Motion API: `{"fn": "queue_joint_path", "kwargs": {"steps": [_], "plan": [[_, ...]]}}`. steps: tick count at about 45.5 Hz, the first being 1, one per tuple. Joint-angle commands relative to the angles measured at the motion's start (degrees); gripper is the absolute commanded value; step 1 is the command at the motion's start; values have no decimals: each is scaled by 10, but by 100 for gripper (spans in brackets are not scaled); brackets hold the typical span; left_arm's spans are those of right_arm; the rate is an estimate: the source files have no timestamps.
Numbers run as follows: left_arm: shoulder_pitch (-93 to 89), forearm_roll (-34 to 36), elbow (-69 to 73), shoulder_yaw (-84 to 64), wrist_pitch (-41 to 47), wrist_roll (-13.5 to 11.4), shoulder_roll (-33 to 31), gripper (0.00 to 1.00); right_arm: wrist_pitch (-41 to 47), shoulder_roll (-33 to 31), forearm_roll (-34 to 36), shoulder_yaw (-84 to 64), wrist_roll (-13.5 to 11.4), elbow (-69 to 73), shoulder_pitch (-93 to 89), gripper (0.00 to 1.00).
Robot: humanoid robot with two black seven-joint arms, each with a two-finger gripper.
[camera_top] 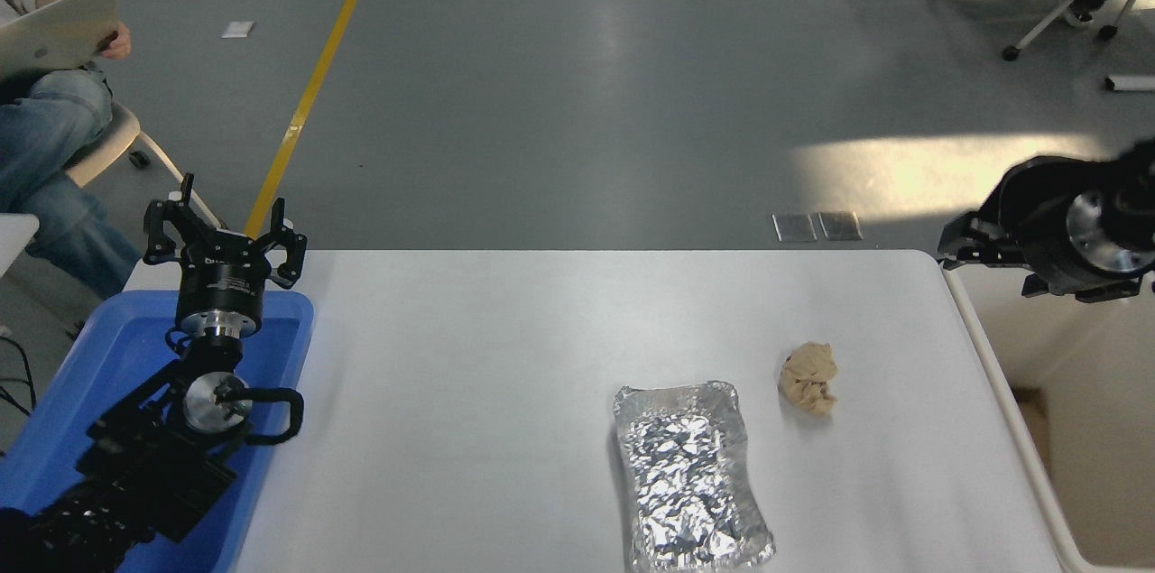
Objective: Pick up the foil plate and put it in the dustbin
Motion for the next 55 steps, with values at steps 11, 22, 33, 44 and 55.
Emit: {"fn": "queue_joint_path", "kwargs": {"steps": [11,22,33,44,55], "plan": [[0,-2,0,-1,1,-1,0,99,178,71,41,29,2,91,218,84],[0,-2,0,-1,1,-1,0,99,222,75,65,50,2,101,261,84],[0,-2,0,-1,1,-1,0,99,222,81,67,53,2,107,259,84],[0,-2,0,-1,1,-1,0,99,199,90,67,62,1,99,208,83],[0,-2,0,-1,1,-1,0,99,98,92,64,69,1,89,74,83]]}}
